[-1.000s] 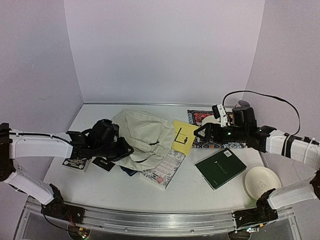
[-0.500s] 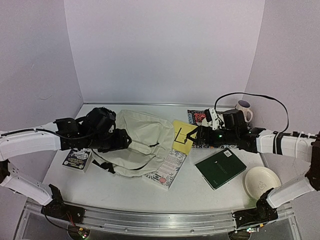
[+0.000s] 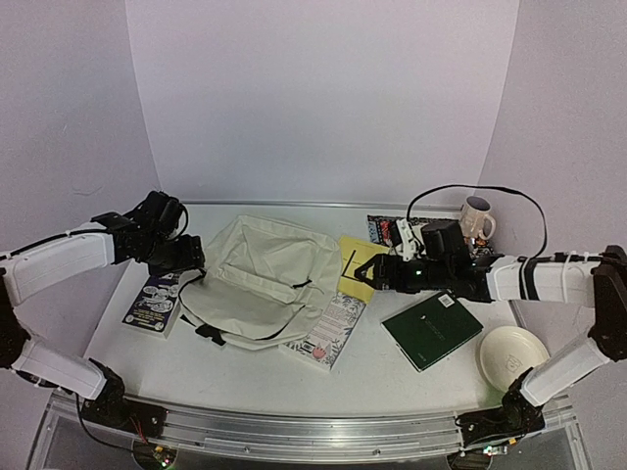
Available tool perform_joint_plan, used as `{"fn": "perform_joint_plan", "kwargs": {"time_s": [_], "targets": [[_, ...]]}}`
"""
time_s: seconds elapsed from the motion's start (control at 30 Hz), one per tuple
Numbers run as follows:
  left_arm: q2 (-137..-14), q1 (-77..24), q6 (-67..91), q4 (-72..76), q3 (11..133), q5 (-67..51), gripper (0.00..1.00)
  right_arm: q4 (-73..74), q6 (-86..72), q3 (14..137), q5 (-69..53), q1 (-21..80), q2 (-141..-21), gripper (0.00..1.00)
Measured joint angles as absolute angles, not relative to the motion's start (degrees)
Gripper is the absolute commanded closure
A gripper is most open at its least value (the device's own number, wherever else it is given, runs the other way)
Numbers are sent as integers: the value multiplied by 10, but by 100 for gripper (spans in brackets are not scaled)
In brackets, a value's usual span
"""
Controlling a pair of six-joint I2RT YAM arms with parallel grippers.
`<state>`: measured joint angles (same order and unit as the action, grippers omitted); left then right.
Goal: Pack the student bag
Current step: Pick up the book from the student bag.
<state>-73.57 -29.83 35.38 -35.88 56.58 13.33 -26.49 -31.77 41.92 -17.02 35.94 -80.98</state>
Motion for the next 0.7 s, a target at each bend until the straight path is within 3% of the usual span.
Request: {"fn": "perform_joint_plan", "kwargs": {"time_s": [0.2, 0.47, 0.7], "targets": [[-781, -229, 329, -304, 513, 55, 24, -290, -328, 434, -168, 366, -896, 18], [-796, -230, 331, -263, 450, -20, 37, -319, -338, 496, -172, 380, -1008, 26], [-775, -239, 353, -227, 383, -93, 42, -335, -345, 538, -185, 400, -1071, 28]]}}
